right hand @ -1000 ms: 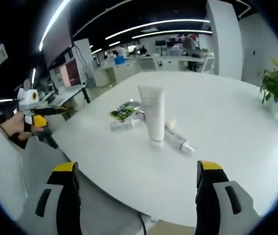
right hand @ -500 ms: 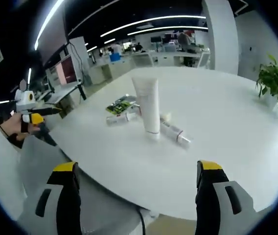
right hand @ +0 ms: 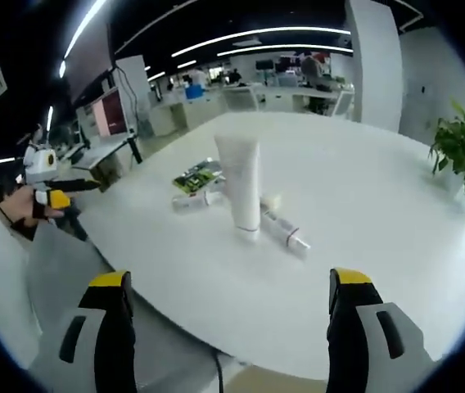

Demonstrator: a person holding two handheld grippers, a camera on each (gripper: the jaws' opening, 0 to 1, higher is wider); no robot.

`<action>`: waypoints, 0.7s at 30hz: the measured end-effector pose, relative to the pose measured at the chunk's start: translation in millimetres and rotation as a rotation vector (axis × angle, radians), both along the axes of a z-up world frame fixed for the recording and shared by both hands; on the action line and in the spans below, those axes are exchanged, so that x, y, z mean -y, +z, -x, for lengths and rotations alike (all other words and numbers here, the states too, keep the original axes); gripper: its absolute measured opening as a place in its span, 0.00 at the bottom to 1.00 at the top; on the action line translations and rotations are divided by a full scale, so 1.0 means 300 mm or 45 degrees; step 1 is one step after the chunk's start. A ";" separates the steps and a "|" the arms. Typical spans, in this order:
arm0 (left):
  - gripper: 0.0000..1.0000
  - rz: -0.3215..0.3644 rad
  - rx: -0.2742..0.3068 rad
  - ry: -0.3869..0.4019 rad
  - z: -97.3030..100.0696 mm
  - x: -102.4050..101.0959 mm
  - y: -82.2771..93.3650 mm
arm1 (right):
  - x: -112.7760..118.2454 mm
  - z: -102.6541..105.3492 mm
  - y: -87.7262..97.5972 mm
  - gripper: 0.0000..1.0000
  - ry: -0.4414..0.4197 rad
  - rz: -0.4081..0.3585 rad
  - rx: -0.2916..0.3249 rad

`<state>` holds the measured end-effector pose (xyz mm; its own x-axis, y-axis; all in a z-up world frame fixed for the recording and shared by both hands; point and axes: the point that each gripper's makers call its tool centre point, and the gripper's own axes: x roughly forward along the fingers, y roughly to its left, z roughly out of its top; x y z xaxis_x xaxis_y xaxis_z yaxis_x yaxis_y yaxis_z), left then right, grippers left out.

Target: Arrange the skincare products in the storage area until every visible bottle or jar stands upright without overlapping.

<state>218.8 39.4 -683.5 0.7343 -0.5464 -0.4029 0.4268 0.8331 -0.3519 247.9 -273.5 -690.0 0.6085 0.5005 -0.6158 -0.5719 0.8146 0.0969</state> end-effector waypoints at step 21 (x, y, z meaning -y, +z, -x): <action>0.97 0.036 -0.025 0.062 -0.038 -0.001 -0.017 | -0.148 -0.189 0.214 0.99 0.196 0.060 0.102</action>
<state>230.0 39.9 -688.5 0.7526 -0.5213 -0.4023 0.3784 0.8424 -0.3836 304.5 -229.2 -625.7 0.5750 0.5632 -0.5935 -0.6944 0.7195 0.0099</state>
